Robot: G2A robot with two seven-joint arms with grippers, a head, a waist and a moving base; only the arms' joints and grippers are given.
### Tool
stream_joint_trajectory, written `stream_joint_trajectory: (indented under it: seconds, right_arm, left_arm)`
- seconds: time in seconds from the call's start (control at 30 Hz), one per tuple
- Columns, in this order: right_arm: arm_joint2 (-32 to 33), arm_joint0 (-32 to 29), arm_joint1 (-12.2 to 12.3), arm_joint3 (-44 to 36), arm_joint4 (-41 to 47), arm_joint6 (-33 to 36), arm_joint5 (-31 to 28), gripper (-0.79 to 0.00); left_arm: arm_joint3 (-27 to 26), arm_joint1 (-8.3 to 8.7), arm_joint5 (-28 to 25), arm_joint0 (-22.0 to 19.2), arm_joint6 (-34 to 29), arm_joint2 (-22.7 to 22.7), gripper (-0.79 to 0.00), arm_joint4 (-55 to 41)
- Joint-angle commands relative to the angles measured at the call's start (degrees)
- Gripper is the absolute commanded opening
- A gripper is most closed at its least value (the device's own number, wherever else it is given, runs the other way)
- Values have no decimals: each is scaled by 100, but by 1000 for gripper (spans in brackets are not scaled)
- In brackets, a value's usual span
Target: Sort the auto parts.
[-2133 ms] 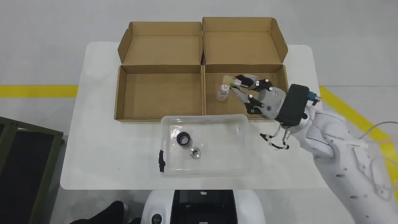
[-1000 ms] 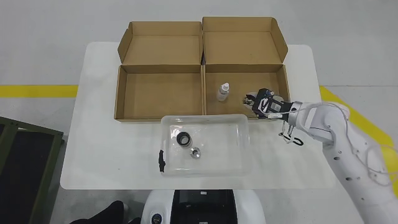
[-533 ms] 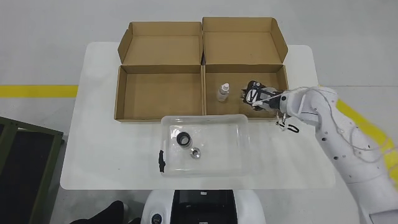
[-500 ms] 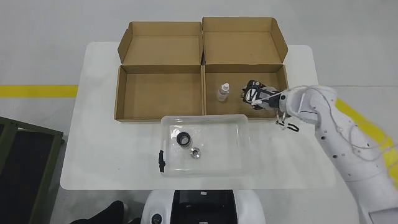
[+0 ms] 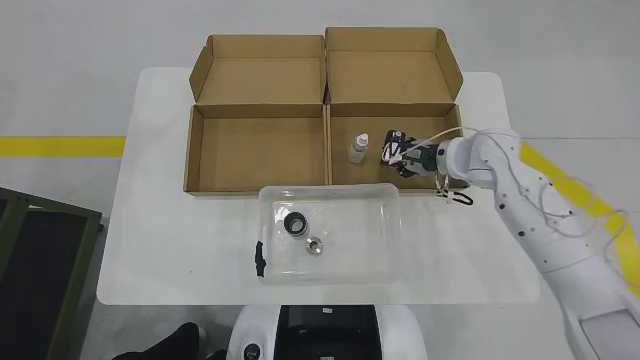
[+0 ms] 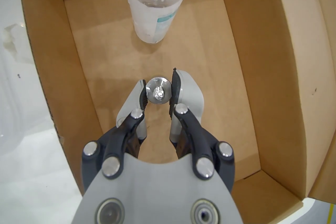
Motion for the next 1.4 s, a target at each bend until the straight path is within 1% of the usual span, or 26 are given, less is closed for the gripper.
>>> stream_joint_trajectory:
  seconds: [0.0, 0.03, 0.1, 0.13, 0.17, 0.2, 0.23, 0.33, 0.47, 0.67, 0.87, 1.07, 1.23, 1.37]
  right_arm:
    - [-48, 37, -21, 47, -3, 3, 2, -643]
    - [-75, 53, -34, 70, 2, -7, 4, -582]
    - [-121, 84, -57, 114, 0, -27, 19, -413]
    - [-139, 97, -68, 131, 5, -46, 25, -215]
    - [-152, 110, -78, 146, 8, -65, 35, -117]
    - [-162, 124, -86, 151, 12, -75, 44, -46]
    - [-163, 141, -93, 139, 14, -83, 61, 0]
    - [-124, 174, -92, 54, 13, -59, 69, 0]
    - [104, 167, -44, -154, 93, 10, 144, 0]
    - [565, -34, 88, -752, 190, 318, 228, 0]
    - [1048, -505, 210, -1611, 637, 602, 427, 0]
    - [1357, -1068, 307, -2553, 1198, 841, 410, 0]
    - [1409, -1472, 362, -3271, 1555, 1078, 326, 0]
    - [1339, -1673, 380, -3668, 1748, 1185, 281, 0]
  left_arm:
    - [0, 0, 0, 0, 0, 0, 0, 0]
    - [0, 0, 0, 0, 0, 0, 0, 0]
    - [0, 0, 0, 0, 0, 0, 0, 0]
    - [0, 0, 0, 0, 0, 0, 0, 0]
    - [0, 0, 0, 0, 0, 0, 0, 0]
    - [0, 0, 0, 0, 0, 0, 0, 0]
    - [0, 0, 0, 0, 0, 0, 0, 0]
    - [0, 0, 0, 0, 0, 0, 0, 0]
    - [0, 0, 0, 0, 0, 0, 0, 0]
    - [0, 0, 0, 0, 0, 0, 0, 0]
    - [0, 0, 0, 0, 0, 0, 0, 0]
    - [0, 0, 0, 0, 0, 0, 0, 0]
    - [0, 0, 0, 0, 0, 0, 0, 0]
    - [0, 0, 0, 0, 0, 0, 0, 0]
